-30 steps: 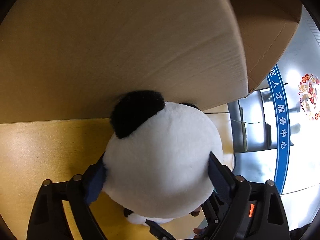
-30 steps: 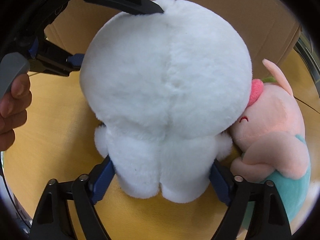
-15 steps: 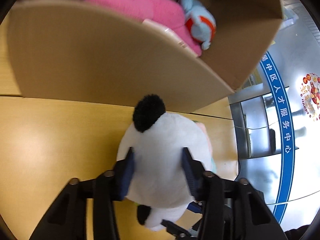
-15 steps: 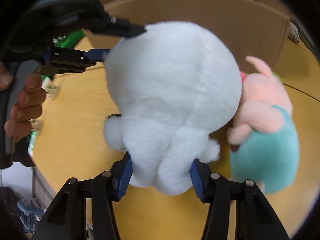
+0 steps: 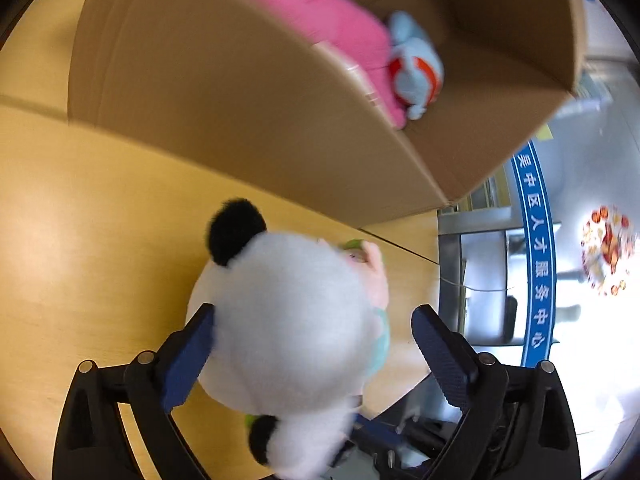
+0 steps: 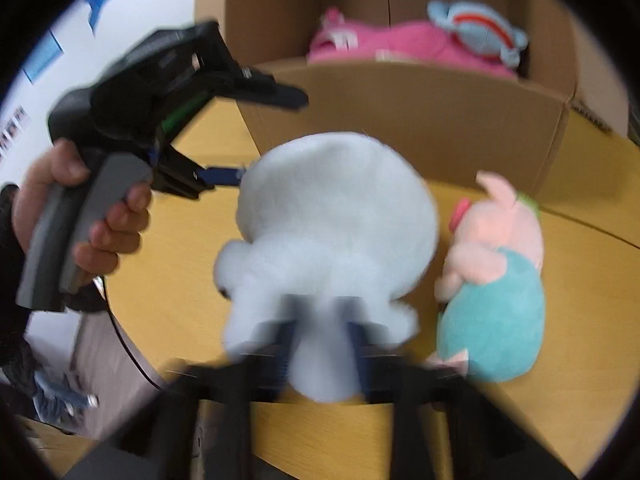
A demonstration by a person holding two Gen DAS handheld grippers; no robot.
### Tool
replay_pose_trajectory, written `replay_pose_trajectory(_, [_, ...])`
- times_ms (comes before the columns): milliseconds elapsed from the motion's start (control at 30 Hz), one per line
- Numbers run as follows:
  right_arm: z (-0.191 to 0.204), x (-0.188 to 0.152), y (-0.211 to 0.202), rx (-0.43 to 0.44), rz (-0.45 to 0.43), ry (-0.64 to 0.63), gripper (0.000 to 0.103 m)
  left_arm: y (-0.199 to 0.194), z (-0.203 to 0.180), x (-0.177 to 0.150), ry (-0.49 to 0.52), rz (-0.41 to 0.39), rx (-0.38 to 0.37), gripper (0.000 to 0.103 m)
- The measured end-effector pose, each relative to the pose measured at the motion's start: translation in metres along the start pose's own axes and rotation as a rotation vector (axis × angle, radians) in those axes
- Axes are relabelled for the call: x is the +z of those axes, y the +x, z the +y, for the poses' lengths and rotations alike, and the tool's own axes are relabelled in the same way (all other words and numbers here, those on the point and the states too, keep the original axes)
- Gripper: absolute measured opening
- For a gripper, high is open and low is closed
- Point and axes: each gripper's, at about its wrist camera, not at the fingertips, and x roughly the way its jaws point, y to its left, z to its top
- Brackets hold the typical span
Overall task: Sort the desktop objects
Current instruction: 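Lift the white panda plush with both tools and lower it into the box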
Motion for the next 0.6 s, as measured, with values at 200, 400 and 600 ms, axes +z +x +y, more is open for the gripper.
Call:
replay_pose_trajectory(200, [0.006, -0.002, 0.032, 0.036, 0.070, 0.024, 0.030, 0.029, 0.044, -0.013, -0.053, 0.084, 0.074, 0.101])
replay_pose_trajectory(400, [0.007, -0.005, 0.027, -0.005, 0.035, 0.038, 0.075, 0.032, 0.057, -0.014, -0.047, 0.095, 0.013, 0.103])
replay_pose_trajectory(600, [-0.007, -0.004, 0.042, -0.116, 0.084, 0.005, 0.076, 0.039, 0.061, -0.008, -0.061, 0.105, -0.037, 0.103])
